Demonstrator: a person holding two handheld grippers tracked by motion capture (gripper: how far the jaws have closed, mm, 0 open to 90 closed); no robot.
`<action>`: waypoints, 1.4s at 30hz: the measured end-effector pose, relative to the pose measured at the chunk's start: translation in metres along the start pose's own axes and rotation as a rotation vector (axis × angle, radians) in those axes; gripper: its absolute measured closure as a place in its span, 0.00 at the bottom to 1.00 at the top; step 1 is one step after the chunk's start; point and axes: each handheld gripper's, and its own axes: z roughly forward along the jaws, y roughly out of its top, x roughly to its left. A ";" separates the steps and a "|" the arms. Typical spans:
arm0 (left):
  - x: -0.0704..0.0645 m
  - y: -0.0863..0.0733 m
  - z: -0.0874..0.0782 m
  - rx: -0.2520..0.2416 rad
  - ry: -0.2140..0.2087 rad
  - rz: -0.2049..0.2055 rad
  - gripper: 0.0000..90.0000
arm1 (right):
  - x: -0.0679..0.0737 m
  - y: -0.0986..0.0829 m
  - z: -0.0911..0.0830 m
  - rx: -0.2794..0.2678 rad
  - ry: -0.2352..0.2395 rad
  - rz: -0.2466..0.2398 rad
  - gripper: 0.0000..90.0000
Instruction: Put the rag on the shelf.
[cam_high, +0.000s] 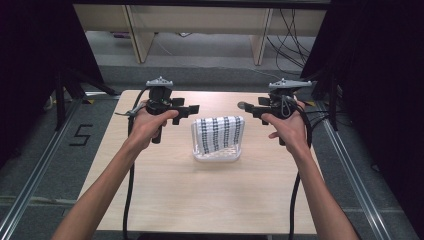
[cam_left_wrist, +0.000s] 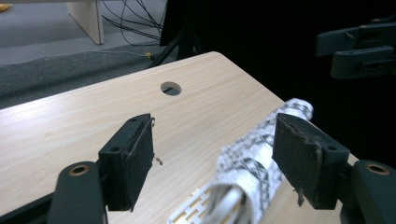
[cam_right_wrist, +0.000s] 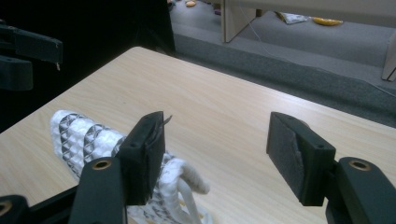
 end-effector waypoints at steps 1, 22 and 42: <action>-0.001 -0.001 -0.001 0.002 -0.002 0.005 0.31 | 0.001 -0.001 -0.001 -0.002 -0.005 -0.001 0.42; -0.027 -0.034 -0.029 0.021 0.010 0.084 0.21 | 0.015 -0.016 -0.016 -0.019 0.044 -0.019 0.35; -0.044 -0.066 -0.042 0.011 -0.051 0.095 0.20 | 0.028 -0.033 -0.018 -0.033 0.070 -0.022 0.34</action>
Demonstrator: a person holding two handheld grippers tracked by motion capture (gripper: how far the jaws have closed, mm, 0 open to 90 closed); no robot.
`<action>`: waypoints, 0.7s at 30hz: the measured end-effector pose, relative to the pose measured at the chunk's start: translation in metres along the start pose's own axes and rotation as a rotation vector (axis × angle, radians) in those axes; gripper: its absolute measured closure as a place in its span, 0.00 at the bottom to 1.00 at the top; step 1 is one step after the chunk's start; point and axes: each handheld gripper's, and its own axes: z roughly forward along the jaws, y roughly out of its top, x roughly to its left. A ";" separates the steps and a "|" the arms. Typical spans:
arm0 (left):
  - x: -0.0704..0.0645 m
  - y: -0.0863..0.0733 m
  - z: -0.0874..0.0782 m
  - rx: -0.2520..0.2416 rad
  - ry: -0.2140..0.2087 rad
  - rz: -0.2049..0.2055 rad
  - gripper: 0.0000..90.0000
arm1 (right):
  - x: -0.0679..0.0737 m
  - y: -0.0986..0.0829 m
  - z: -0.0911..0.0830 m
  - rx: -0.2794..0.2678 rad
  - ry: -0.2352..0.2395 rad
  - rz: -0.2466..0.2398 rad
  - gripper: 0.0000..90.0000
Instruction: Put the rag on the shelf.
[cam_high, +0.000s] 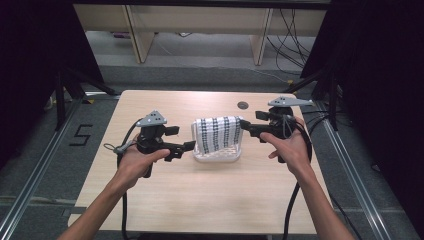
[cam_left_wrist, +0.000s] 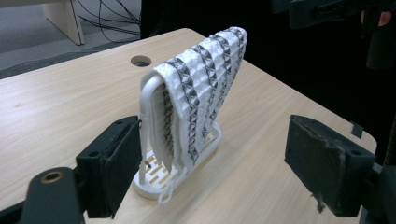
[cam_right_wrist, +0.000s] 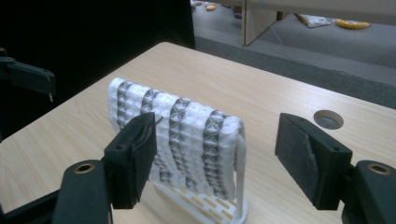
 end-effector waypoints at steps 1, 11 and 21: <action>-0.001 -0.001 0.000 -0.004 -0.005 0.001 0.20 | 0.000 0.000 0.000 0.007 0.008 -0.004 0.34; -0.012 -0.015 -0.008 -0.005 -0.015 0.026 0.20 | 0.004 -0.008 -0.005 -0.001 0.018 -0.011 0.34; -0.021 -0.030 -0.014 -0.007 -0.046 0.032 0.20 | 0.009 -0.020 -0.010 0.002 0.031 -0.029 0.34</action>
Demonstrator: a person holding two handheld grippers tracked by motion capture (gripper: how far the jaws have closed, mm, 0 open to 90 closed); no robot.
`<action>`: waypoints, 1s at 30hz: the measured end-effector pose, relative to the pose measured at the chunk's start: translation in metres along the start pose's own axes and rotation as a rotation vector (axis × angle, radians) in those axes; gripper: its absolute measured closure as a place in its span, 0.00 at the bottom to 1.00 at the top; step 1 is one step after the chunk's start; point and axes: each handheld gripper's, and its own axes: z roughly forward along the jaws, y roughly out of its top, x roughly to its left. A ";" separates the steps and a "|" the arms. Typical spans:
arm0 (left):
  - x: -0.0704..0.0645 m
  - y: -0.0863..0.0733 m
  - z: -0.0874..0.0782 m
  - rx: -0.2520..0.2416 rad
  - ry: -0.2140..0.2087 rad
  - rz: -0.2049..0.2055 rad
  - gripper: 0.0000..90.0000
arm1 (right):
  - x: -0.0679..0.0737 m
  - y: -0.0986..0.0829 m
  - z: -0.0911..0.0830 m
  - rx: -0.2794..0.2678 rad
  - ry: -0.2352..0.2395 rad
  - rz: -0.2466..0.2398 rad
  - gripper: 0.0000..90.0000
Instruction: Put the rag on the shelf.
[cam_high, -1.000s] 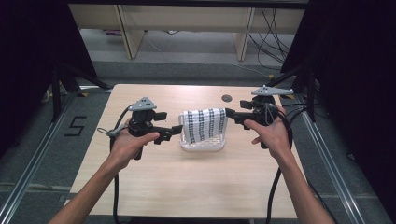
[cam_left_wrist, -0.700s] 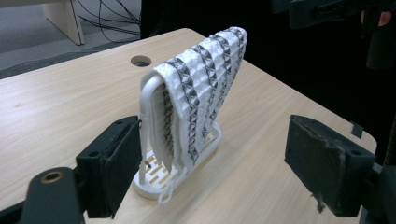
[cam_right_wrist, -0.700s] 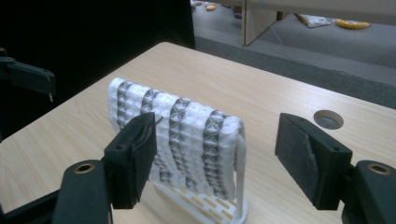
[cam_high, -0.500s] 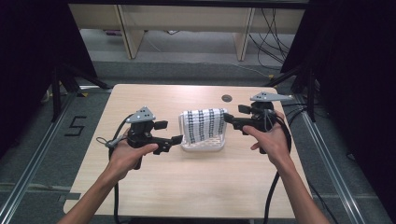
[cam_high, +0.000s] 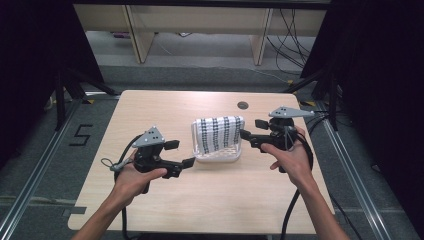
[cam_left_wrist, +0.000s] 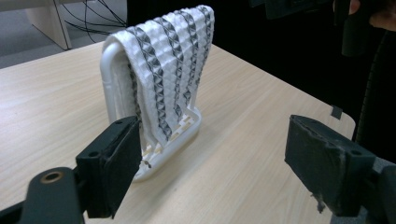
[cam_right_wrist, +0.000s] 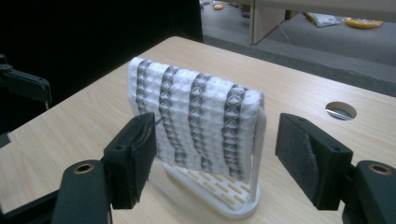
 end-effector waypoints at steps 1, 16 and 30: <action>-0.001 -0.001 -0.001 -0.002 0.001 0.000 0.20 | 0.001 -0.001 -0.001 0.000 0.000 0.013 0.34; -0.008 -0.024 -0.003 0.005 -0.002 0.029 0.20 | 0.011 -0.020 -0.005 0.004 0.028 0.014 0.33; -0.013 -0.044 -0.003 0.019 0.008 0.052 0.20 | 0.018 -0.032 -0.006 0.009 0.047 -0.024 0.33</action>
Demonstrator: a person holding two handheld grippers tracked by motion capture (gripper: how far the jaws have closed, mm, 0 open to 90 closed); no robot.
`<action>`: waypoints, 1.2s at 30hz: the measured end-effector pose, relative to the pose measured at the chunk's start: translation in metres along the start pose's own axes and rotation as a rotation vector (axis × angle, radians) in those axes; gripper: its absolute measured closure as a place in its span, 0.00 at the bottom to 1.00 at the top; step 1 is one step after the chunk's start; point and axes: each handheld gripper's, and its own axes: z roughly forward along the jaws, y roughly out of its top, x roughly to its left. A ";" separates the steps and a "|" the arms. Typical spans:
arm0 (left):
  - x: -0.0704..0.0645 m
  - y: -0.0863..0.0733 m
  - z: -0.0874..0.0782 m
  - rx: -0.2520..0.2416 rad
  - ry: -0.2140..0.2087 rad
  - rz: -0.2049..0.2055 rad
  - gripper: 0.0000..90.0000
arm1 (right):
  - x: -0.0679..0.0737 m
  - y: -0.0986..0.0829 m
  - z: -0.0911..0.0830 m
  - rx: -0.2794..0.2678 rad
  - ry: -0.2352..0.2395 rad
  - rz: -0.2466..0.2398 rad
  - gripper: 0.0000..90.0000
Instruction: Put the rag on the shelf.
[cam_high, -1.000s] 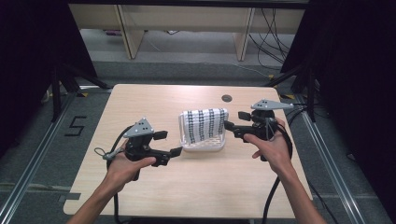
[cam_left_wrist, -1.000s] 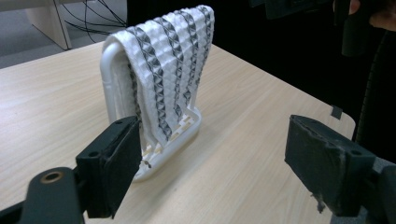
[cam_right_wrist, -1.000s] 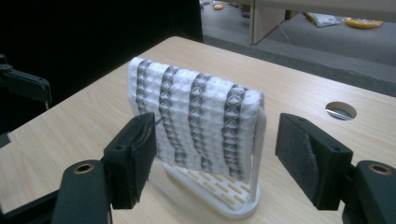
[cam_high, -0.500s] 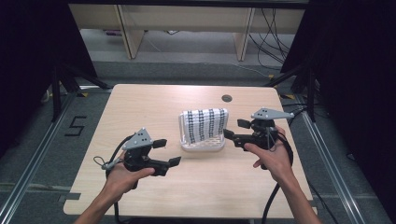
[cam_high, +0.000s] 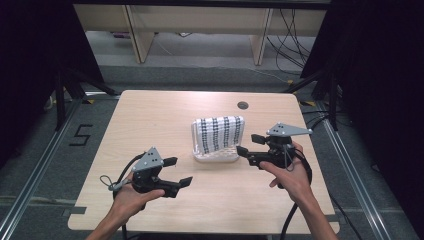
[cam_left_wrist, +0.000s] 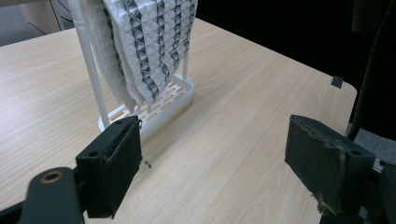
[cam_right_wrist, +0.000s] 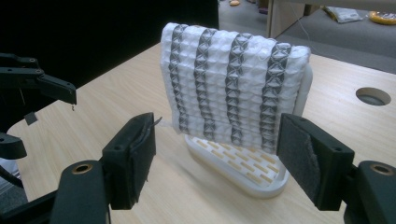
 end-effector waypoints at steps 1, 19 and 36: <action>0.000 -0.001 0.000 0.003 0.003 0.000 0.20 | 0.003 -0.001 0.001 -0.002 0.010 0.029 0.33; 0.001 -0.024 -0.003 0.024 0.008 -0.025 0.20 | 0.005 -0.025 0.002 0.049 0.014 0.048 0.26; 0.010 -0.041 -0.008 0.042 0.031 -0.063 0.20 | 0.009 -0.055 -0.004 0.056 0.029 0.060 0.24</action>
